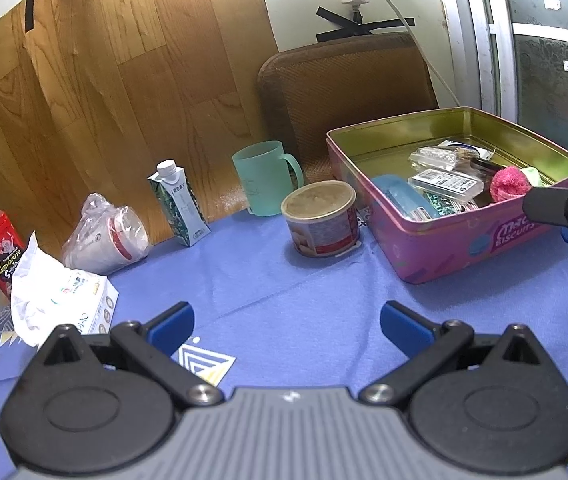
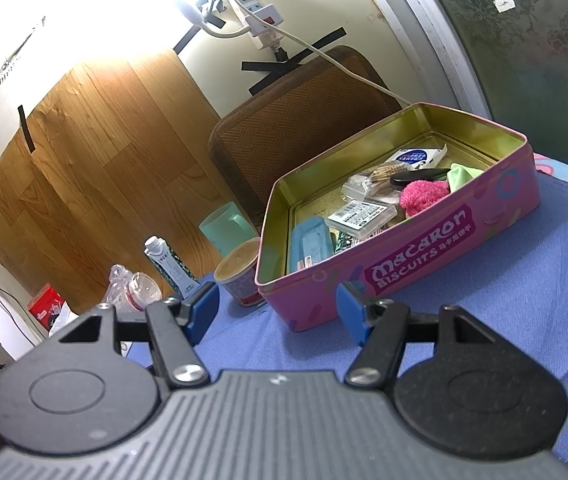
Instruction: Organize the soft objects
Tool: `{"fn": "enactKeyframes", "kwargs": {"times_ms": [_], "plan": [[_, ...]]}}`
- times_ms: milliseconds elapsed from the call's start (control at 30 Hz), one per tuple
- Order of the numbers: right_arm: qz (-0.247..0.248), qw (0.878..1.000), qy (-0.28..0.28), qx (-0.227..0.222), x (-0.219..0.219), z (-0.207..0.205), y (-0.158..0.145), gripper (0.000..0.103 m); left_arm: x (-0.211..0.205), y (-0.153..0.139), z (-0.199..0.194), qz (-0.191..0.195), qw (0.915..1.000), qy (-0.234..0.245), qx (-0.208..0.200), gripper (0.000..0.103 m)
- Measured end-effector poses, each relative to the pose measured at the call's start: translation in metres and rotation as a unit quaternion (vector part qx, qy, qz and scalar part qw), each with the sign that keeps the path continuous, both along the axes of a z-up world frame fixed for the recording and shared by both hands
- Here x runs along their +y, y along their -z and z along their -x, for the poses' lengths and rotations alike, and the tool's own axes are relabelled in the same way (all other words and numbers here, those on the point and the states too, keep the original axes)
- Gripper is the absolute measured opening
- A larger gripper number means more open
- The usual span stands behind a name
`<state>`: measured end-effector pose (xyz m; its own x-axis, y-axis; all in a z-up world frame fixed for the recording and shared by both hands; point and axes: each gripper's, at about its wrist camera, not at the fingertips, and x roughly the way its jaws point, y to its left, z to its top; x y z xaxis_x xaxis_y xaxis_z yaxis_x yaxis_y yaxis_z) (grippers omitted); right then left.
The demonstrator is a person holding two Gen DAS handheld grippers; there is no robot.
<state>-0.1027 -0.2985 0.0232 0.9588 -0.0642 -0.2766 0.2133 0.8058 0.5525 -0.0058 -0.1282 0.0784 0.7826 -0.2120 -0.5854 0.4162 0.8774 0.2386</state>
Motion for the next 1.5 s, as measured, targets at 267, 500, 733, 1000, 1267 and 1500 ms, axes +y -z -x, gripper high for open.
{"fn": "enactKeyframes", "kwargs": {"times_ms": [267, 500, 733, 1000, 1267, 1500], "plan": [[0.001, 1.000, -0.004, 0.001, -0.0030, -0.0012, 0.0004, 0.067, 0.0009, 0.0017, -0.0011, 0.001, 1.0000, 0.001, 0.004, 0.103], [0.005, 1.000, -0.010, 0.001, -0.0040, -0.0031, 0.0019, 0.067, 0.0019, 0.0036, -0.0026, 0.003, 0.9999, -0.001, 0.011, 0.103], [0.006, 1.000, -0.016, 0.004, -0.0048, -0.0056, 0.0042, 0.067, 0.0033, 0.0048, -0.0042, 0.004, 0.9999, -0.003, 0.016, 0.103], [0.006, 1.000, -0.019, 0.005, -0.0052, -0.0069, 0.0055, 0.067, 0.0048, 0.0064, -0.0060, 0.007, 0.9997, -0.004, 0.024, 0.103], [0.007, 1.000, -0.018, 0.005, -0.0046, -0.0072, 0.0057, 0.067, 0.0044, 0.0070, -0.0073, 0.011, 0.9994, -0.007, 0.032, 0.103], [0.007, 1.000, -0.019, 0.006, -0.0044, -0.0074, 0.0060, 0.067, 0.0038, 0.0068, -0.0070, 0.013, 0.9994, -0.008, 0.032, 0.103]]}}
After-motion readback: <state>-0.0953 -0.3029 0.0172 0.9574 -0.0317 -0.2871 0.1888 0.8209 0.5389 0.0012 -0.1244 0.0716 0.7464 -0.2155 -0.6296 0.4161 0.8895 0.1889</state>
